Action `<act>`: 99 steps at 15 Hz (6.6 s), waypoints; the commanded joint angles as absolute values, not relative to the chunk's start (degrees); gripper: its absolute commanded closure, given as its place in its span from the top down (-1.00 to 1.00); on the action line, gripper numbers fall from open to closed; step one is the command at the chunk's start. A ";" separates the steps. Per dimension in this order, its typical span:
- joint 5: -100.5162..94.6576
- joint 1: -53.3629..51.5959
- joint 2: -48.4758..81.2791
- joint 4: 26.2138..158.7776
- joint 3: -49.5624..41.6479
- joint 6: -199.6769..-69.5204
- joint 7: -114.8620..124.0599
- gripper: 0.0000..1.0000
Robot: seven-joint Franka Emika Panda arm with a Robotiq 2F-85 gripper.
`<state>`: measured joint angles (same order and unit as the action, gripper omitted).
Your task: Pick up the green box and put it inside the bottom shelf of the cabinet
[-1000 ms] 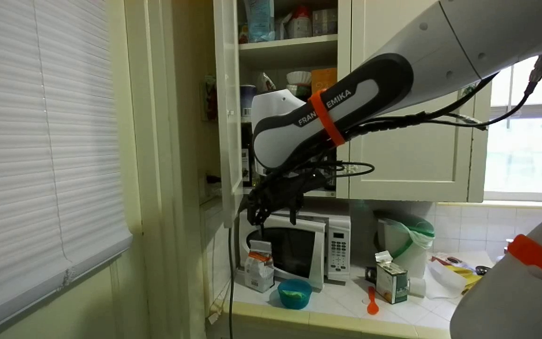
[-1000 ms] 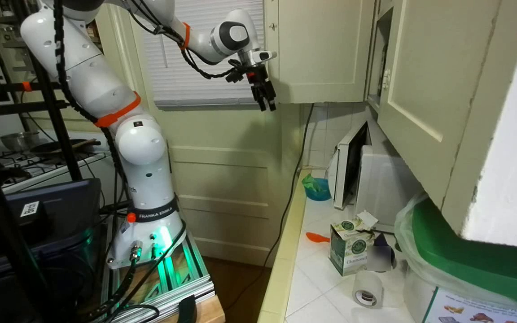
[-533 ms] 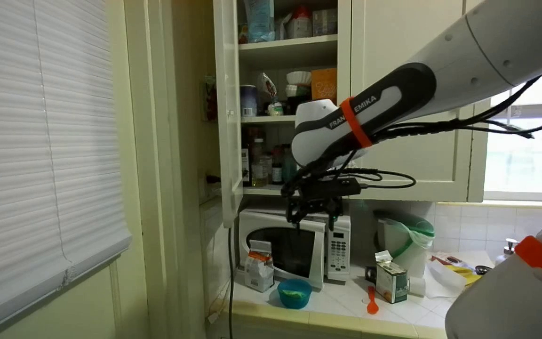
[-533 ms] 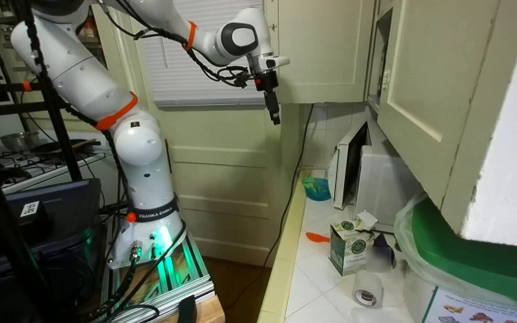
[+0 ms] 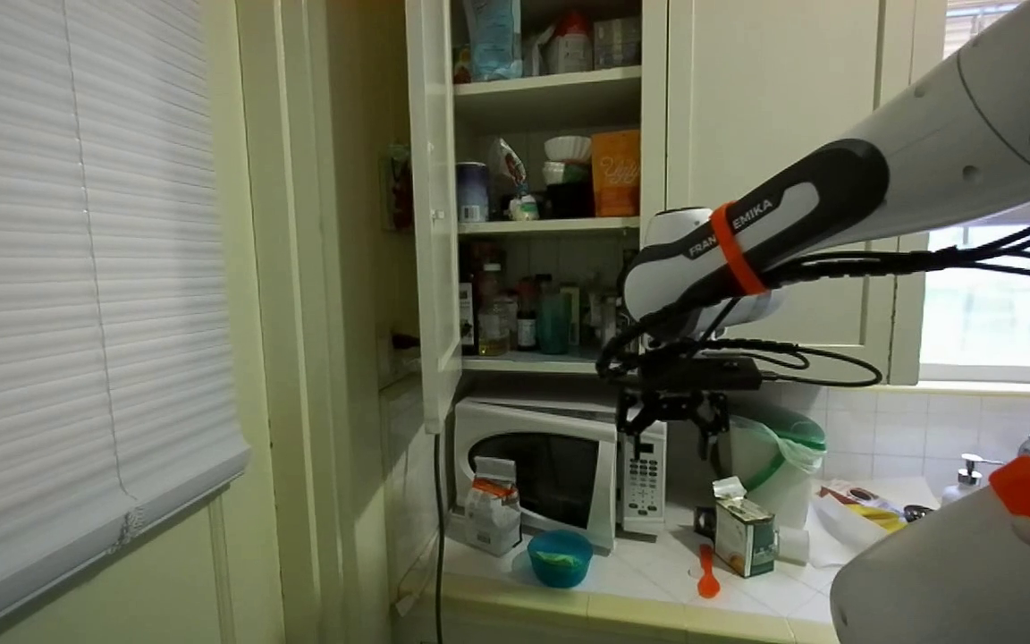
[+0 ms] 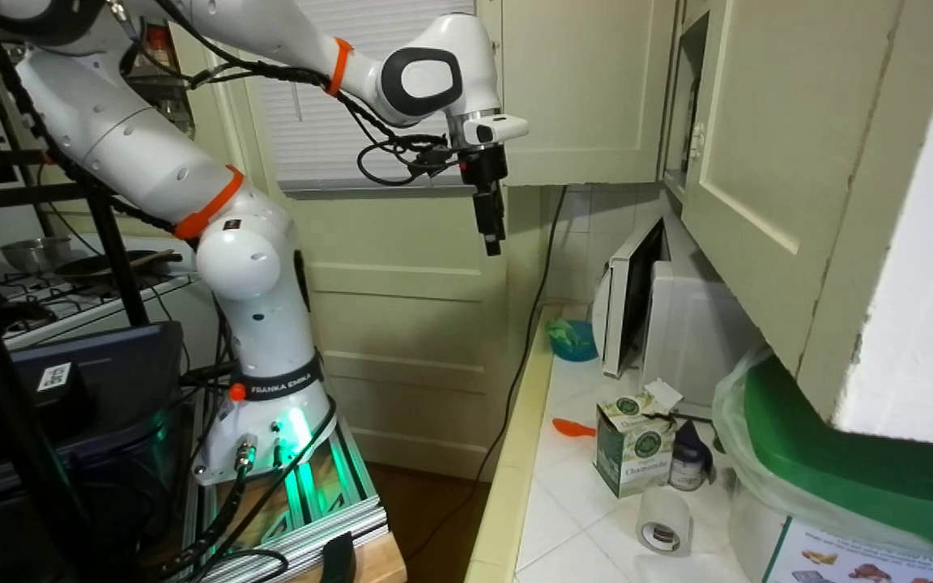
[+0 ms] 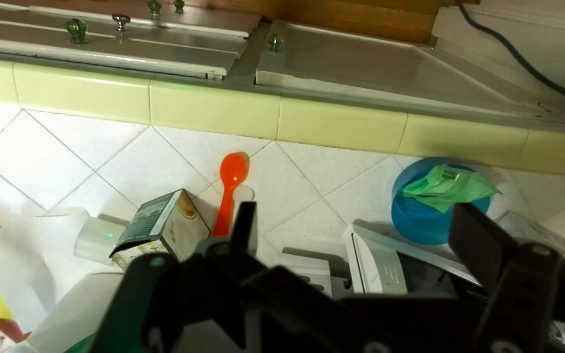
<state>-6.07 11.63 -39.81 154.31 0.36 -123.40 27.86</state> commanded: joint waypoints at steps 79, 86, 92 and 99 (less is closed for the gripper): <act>12.26 22.84 6.65 138.21 -22.70 -148.29 58.89 -1.00; 10.18 22.21 3.00 141.17 -22.74 -149.34 58.05 -1.00; 0.19 22.23 -6.10 148.52 -22.08 -149.68 56.77 -1.00; -9.76 24.84 -16.35 153.90 -18.42 -147.71 52.80 -1.00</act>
